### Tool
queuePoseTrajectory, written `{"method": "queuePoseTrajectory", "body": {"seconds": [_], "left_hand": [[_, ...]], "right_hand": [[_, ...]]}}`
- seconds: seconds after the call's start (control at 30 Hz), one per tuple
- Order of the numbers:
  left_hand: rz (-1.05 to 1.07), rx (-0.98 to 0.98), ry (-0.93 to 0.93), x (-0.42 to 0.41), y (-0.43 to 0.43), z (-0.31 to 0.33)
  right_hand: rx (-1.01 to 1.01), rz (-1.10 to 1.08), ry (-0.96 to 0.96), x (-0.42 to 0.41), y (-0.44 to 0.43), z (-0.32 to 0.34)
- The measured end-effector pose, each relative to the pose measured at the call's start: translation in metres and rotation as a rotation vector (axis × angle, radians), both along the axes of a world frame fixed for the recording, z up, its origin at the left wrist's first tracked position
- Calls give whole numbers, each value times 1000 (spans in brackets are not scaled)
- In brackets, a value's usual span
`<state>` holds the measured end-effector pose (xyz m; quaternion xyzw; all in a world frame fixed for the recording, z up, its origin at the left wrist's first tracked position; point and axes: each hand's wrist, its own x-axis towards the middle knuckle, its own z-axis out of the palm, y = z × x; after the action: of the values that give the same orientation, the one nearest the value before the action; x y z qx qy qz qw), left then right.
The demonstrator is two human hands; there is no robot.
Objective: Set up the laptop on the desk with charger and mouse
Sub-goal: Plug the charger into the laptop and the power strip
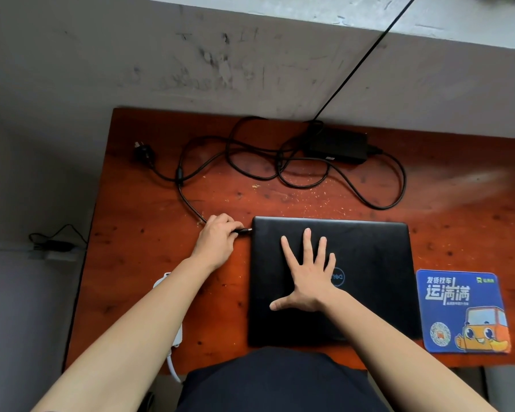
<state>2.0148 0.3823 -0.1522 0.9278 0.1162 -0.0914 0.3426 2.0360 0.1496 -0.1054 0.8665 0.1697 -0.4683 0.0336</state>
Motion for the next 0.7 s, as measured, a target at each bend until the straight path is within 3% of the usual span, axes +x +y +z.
{"method": "queuePoseTrajectory", "body": {"seconds": [0.27,0.7], "left_hand": [[-84,34,-14,11,-4,1],[-16,19,-63,-5,-2,4]], "right_hand": [[11,-6,-16,0,-2,-7],[38,-11,-119,-7,-4,-5]]}}
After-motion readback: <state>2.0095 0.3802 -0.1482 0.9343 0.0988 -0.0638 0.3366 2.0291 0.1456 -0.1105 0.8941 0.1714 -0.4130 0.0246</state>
